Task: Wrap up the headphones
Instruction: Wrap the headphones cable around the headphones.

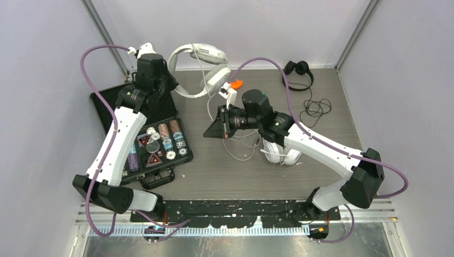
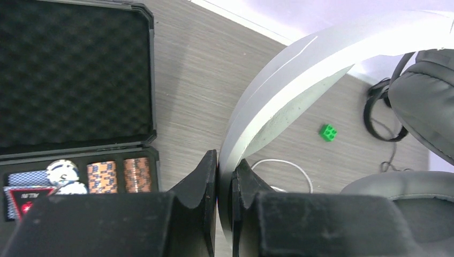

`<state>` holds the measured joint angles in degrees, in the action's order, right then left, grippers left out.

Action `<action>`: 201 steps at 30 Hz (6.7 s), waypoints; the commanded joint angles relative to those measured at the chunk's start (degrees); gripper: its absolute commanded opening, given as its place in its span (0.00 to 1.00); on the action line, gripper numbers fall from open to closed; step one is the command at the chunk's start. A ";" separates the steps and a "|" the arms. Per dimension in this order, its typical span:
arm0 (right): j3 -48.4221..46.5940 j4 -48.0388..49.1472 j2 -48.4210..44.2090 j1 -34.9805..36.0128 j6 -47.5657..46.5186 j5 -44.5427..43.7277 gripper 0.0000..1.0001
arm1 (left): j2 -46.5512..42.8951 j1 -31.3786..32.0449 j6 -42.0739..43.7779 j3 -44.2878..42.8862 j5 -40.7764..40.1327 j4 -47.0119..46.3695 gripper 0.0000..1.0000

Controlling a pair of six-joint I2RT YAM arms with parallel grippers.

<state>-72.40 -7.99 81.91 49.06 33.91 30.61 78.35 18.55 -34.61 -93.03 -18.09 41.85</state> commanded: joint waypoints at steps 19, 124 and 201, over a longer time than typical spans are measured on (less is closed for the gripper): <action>21.10 7.70 -8.52 1.01 -0.91 -11.95 0.00 | -1.90 -7.94 -14.08 -4.65 16.04 -14.39 0.00; 14.75 22.36 -8.49 -23.18 27.30 23.50 0.00 | -3.13 13.18 65.81 7.76 16.32 4.63 0.00; 3.11 2.25 -2.43 -6.27 3.95 -0.81 0.19 | -0.20 10.30 -3.82 -6.90 -9.68 4.25 0.00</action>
<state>-70.15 -6.24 82.32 41.52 41.36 32.05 81.89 29.61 -31.24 -95.98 -27.42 53.39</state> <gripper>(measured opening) 0.191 0.099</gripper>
